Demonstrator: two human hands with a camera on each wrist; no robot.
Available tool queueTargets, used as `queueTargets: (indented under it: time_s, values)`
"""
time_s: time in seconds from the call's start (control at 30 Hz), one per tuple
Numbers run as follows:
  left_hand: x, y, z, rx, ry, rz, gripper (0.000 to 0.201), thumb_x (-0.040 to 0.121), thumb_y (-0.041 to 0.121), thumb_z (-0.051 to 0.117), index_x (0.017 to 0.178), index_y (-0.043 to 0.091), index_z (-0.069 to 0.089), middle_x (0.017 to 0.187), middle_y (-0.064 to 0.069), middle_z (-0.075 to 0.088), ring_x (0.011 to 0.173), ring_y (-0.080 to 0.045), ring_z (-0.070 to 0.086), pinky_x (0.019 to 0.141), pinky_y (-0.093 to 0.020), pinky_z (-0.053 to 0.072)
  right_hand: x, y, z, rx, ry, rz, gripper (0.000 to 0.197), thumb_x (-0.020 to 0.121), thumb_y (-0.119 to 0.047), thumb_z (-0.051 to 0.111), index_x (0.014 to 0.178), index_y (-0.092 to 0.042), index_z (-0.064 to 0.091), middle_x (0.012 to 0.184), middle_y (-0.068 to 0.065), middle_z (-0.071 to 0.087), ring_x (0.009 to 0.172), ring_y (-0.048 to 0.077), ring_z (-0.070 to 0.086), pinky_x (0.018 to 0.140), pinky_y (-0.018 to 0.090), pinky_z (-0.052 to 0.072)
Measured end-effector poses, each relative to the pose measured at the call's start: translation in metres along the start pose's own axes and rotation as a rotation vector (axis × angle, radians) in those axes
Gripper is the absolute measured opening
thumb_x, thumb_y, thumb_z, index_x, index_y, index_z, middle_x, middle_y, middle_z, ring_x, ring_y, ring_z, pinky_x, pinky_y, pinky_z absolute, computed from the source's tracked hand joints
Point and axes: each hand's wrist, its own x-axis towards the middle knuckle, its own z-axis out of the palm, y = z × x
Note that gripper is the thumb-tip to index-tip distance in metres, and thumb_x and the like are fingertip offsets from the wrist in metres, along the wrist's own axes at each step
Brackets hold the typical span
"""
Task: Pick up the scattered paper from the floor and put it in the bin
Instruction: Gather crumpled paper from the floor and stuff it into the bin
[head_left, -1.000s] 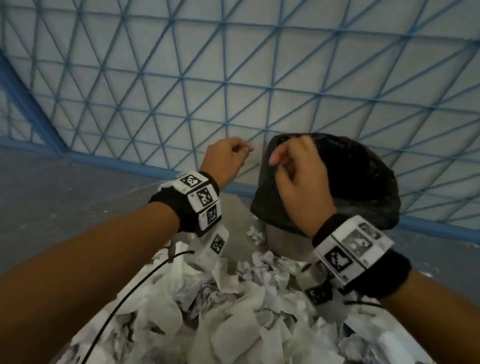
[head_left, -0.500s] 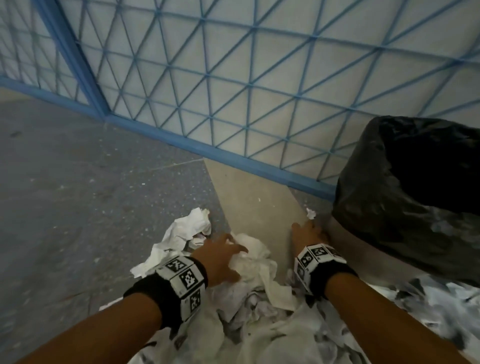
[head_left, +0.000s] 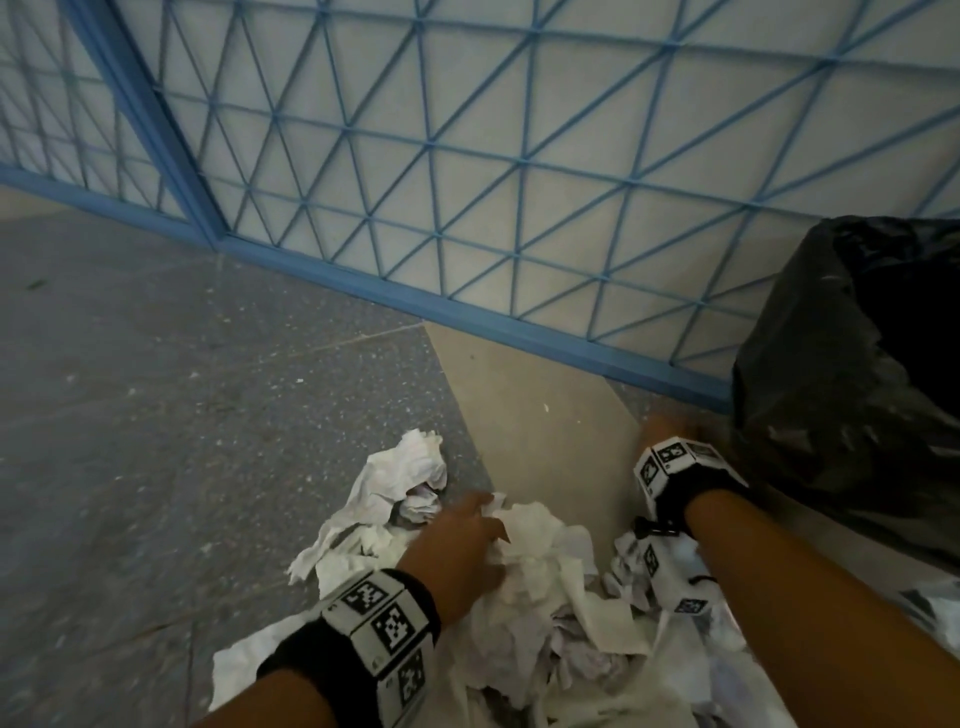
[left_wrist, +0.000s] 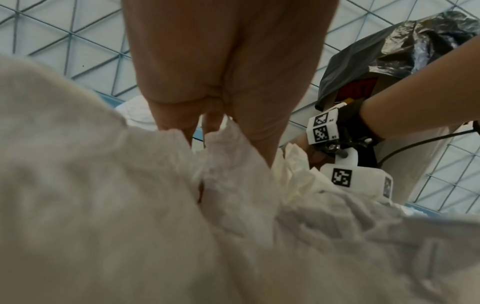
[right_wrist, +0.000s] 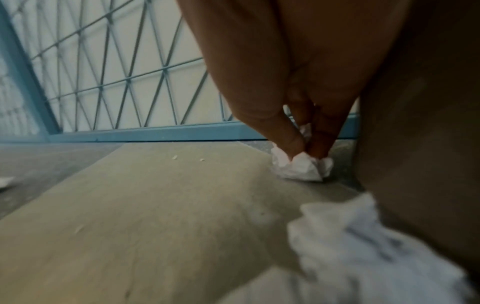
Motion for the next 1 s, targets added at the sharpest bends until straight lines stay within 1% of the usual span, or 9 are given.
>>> queueTargets:
  time_s: [0.07, 0.2, 0.33, 0.4, 0.53, 0.63, 0.77, 0.9, 1.0]
  values:
    - [0.002, 0.002, 0.002, 0.006, -0.031, -0.025, 0.033, 0.088, 0.019, 0.057, 0.12, 0.015, 0.059, 0.145, -0.005, 0.041, 0.13, -0.021, 0.044, 0.106, -0.028, 0.037, -0.009, -0.001, -0.003, -0.064, 0.017, -0.025, 0.043, 0.099, -0.01, 0.031, 0.141, -0.002, 0.027, 0.152, 0.017, 0.026, 0.139, 0.033, 0.028, 0.112, 0.042, 0.03]
    - [0.005, 0.005, -0.002, 0.021, -0.014, -0.082, 0.029, 0.086, 0.017, 0.057, 0.114, 0.011, 0.061, 0.123, -0.011, 0.063, 0.116, -0.027, 0.057, 0.094, -0.032, 0.042, -0.032, -0.011, 0.0, 0.073, 0.088, -0.117, 0.024, 0.092, 0.0, 0.043, 0.111, 0.001, 0.059, 0.124, 0.021, 0.059, 0.117, 0.034, 0.055, 0.094, 0.039, 0.047]
    - [-0.004, 0.013, -0.03, -0.159, 0.183, -0.063, 0.016, 0.086, 0.01, 0.057, 0.101, 0.013, 0.062, 0.107, -0.015, 0.068, 0.105, -0.03, 0.061, 0.081, -0.029, 0.043, -0.073, -0.024, -0.011, 0.358, 0.168, -0.19, 0.025, 0.089, -0.005, 0.047, 0.113, 0.0, 0.052, 0.123, 0.021, 0.054, 0.117, 0.034, 0.052, 0.094, 0.038, 0.046]
    - [-0.01, 0.019, -0.048, -0.233, 0.281, -0.035, 0.022, 0.084, 0.005, 0.057, 0.105, 0.012, 0.059, 0.104, -0.015, 0.067, 0.101, -0.028, 0.062, 0.074, -0.023, 0.039, -0.091, -0.029, -0.025, 0.439, 0.216, -0.235, 0.027, 0.09, -0.007, 0.045, 0.116, -0.001, 0.048, 0.124, 0.02, 0.052, 0.116, 0.034, 0.052, 0.094, 0.038, 0.045]
    - [-0.027, 0.04, -0.088, -0.277, 0.342, 0.078, 0.03, 0.083, 0.002, 0.056, 0.11, 0.016, 0.052, 0.098, -0.007, 0.061, 0.09, -0.026, 0.061, 0.067, -0.024, 0.043, -0.13, -0.025, -0.06, 0.569, 0.275, -0.357, 0.03, 0.091, -0.009, 0.044, 0.12, -0.003, 0.043, 0.121, 0.023, 0.054, 0.111, 0.036, 0.055, 0.088, 0.038, 0.046]
    - [-0.039, 0.067, -0.127, -0.301, 0.348, 0.109, 0.021, 0.083, 0.006, 0.057, 0.103, 0.014, 0.057, 0.088, -0.004, 0.059, 0.072, -0.016, 0.056, 0.048, -0.01, 0.043, -0.163, -0.007, -0.099, 0.613, 0.377, -0.451, 0.026, 0.088, -0.009, 0.049, 0.113, -0.005, 0.045, 0.109, 0.023, 0.061, 0.101, 0.037, 0.059, 0.074, 0.035, 0.044]
    - [-0.054, 0.124, -0.175, -0.349, 0.442, 0.184, 0.027, 0.057, 0.025, 0.049, 0.082, 0.023, 0.061, 0.08, -0.006, 0.063, 0.079, -0.02, 0.058, 0.062, -0.024, 0.041, -0.205, 0.048, -0.157, 0.67, 0.546, -0.489, 0.018, 0.085, -0.01, 0.054, 0.104, -0.008, 0.052, 0.102, 0.021, 0.065, 0.097, 0.037, 0.06, 0.079, 0.038, 0.048]
    - [-0.051, 0.195, -0.195, -0.498, 0.518, 0.307, 0.026, 0.056, 0.025, 0.052, 0.079, 0.025, 0.065, 0.079, -0.007, 0.063, 0.08, -0.016, 0.057, 0.071, -0.024, 0.04, -0.215, 0.126, -0.194, 0.768, 0.731, -0.373, 0.016, 0.079, -0.007, 0.058, 0.094, -0.012, 0.055, 0.083, 0.019, 0.066, 0.083, 0.033, 0.064, 0.067, 0.03, 0.045]
    - [-0.039, 0.244, -0.191, -0.565, 0.571, 0.39, 0.028, 0.065, 0.017, 0.059, 0.09, 0.013, 0.071, 0.09, -0.018, 0.069, 0.085, -0.021, 0.061, 0.062, -0.021, 0.039, -0.201, 0.175, -0.194, 0.858, 0.803, -0.195, 0.014, 0.077, -0.007, 0.061, 0.087, -0.015, 0.055, 0.079, 0.018, 0.064, 0.08, 0.033, 0.064, 0.065, 0.025, 0.042]
